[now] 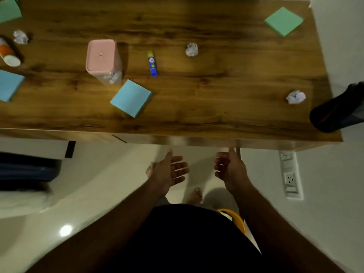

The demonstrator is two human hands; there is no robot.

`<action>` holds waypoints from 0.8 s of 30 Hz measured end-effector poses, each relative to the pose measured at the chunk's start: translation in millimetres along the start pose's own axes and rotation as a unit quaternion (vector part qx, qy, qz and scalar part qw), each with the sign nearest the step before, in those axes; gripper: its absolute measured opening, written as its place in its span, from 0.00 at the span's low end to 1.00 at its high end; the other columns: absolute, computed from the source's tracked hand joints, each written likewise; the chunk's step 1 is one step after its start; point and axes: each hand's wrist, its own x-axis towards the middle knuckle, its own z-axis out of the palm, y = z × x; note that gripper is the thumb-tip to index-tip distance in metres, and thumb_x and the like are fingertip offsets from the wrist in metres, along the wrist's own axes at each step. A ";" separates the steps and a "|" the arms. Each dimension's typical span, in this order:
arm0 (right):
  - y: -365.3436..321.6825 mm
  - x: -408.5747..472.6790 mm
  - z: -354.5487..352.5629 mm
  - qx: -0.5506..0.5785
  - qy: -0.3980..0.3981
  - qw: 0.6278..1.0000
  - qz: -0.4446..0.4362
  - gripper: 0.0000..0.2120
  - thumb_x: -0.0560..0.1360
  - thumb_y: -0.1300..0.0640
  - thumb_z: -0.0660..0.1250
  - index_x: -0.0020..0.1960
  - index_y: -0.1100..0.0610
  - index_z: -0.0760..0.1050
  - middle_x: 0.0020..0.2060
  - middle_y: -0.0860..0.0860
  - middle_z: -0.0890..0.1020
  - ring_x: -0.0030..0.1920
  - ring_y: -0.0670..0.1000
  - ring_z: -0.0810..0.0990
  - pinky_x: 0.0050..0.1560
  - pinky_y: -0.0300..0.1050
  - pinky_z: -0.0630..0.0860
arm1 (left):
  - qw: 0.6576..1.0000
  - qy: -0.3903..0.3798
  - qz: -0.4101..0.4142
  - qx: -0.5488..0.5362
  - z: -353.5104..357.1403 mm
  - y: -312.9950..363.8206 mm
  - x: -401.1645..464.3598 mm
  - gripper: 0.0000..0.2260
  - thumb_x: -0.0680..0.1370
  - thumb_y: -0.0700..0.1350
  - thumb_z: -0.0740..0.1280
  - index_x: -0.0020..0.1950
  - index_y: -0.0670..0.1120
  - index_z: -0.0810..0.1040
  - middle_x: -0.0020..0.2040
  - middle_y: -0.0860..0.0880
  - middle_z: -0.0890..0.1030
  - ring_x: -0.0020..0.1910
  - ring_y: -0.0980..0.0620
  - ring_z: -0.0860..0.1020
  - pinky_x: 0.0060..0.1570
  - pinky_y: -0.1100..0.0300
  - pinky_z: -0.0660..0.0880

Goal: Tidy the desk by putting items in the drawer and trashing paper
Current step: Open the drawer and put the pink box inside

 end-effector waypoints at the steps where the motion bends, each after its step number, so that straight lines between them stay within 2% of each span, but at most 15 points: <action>1: 2.4 7.8 -6.2 0.022 0.005 0.999 0.024 0.26 0.81 0.39 0.53 0.47 0.59 0.77 0.32 0.53 0.78 0.30 0.50 0.75 0.31 0.42 0.68 | 0.999 0.000 -0.019 -0.035 -0.2 -3.0 9.6 0.26 0.79 0.65 0.52 0.57 0.45 0.76 0.49 0.44 0.82 0.48 0.45 0.81 0.43 0.53 0.75; 4: 7.9 36.4 -17.7 0.087 0.017 0.994 0.062 0.33 0.79 0.33 0.48 0.51 0.61 0.75 0.40 0.58 0.80 0.37 0.55 0.79 0.36 0.45 0.72 | 0.992 0.013 -0.026 -0.126 0.6 -4.4 37.8 0.35 0.76 0.71 0.49 0.66 0.43 0.71 0.62 0.41 0.78 0.59 0.42 0.78 0.49 0.49 0.74; 6: 11.5 55.6 -19.1 0.134 0.019 0.988 0.076 0.37 0.77 0.30 0.46 0.58 0.62 0.72 0.48 0.62 0.80 0.44 0.59 0.81 0.41 0.49 0.75 | 0.981 0.024 -0.018 -0.191 1.8 -4.9 54.8 0.39 0.75 0.72 0.48 0.72 0.43 0.67 0.69 0.40 0.73 0.65 0.40 0.74 0.57 0.45 0.72; 9: 11.5 80.5 -16.4 0.212 0.028 0.974 0.076 0.42 0.75 0.27 0.45 0.66 0.62 0.66 0.62 0.66 0.75 0.54 0.64 0.79 0.53 0.56 0.76 | 0.961 0.027 -0.007 -0.275 3.6 -4.5 78.3 0.45 0.72 0.75 0.49 0.77 0.43 0.59 0.74 0.39 0.66 0.71 0.38 0.68 0.66 0.40 0.65; 11: 10.9 93.1 -15.4 0.273 0.034 0.959 0.074 0.46 0.73 0.25 0.45 0.73 0.61 0.61 0.70 0.67 0.68 0.65 0.66 0.73 0.65 0.62 0.69 | 0.946 0.034 -0.003 -0.322 5.4 -5.4 91.9 0.47 0.71 0.77 0.50 0.78 0.43 0.56 0.76 0.39 0.63 0.73 0.38 0.64 0.69 0.39 0.61; 13: 9.0 105.0 -15.2 0.328 0.025 0.942 0.063 0.50 0.71 0.23 0.44 0.77 0.59 0.55 0.74 0.65 0.61 0.72 0.68 0.64 0.71 0.65 0.61 | 0.930 0.031 0.007 -0.366 10.6 -5.6 102.9 0.49 0.70 0.77 0.50 0.78 0.43 0.54 0.77 0.40 0.60 0.75 0.38 0.61 0.71 0.37 0.58; 15: 7.2 115.0 -15.0 0.370 0.013 0.928 0.047 0.50 0.69 0.21 0.43 0.78 0.56 0.54 0.76 0.62 0.58 0.74 0.67 0.61 0.71 0.66 0.57 | 0.919 0.023 0.025 -0.394 17.5 -4.3 109.7 0.49 0.70 0.77 0.49 0.79 0.44 0.53 0.78 0.39 0.58 0.76 0.38 0.60 0.72 0.36 0.56; 17: 4.1 123.2 -12.9 0.399 -0.003 0.917 0.025 0.50 0.67 0.20 0.42 0.77 0.52 0.57 0.76 0.60 0.60 0.74 0.66 0.61 0.70 0.68 0.57 | 0.911 0.015 0.047 -0.408 22.0 -1.8 116.5 0.48 0.70 0.78 0.47 0.79 0.44 0.53 0.77 0.40 0.59 0.75 0.38 0.60 0.72 0.36 0.55; 19: 0.5 126.9 -9.1 0.420 -0.018 0.907 0.006 0.49 0.66 0.19 0.42 0.75 0.50 0.61 0.75 0.58 0.64 0.71 0.66 0.65 0.68 0.70 0.62 | 0.905 -0.006 0.079 -0.417 24.9 3.2 121.4 0.46 0.70 0.78 0.46 0.77 0.47 0.59 0.75 0.41 0.65 0.73 0.37 0.64 0.71 0.36 0.57; 21: 0.9 126.7 -8.0 0.417 -0.029 0.908 -0.002 0.49 0.66 0.19 0.42 0.76 0.49 0.60 0.74 0.57 0.64 0.71 0.65 0.66 0.68 0.69 0.63 | 0.897 -0.021 0.104 -0.428 27.4 6.7 122.8 0.43 0.69 0.78 0.48 0.72 0.49 0.67 0.67 0.41 0.73 0.69 0.37 0.70 0.69 0.36 0.62; 24: 4.2 120.7 -10.0 0.384 -0.048 0.922 0.001 0.48 0.68 0.20 0.41 0.77 0.49 0.57 0.76 0.56 0.61 0.73 0.63 0.63 0.69 0.66 0.62 | 0.898 -0.018 0.118 -0.423 28.7 7.7 120.1 0.41 0.69 0.78 0.50 0.69 0.49 0.70 0.61 0.41 0.77 0.65 0.38 0.73 0.67 0.37 0.65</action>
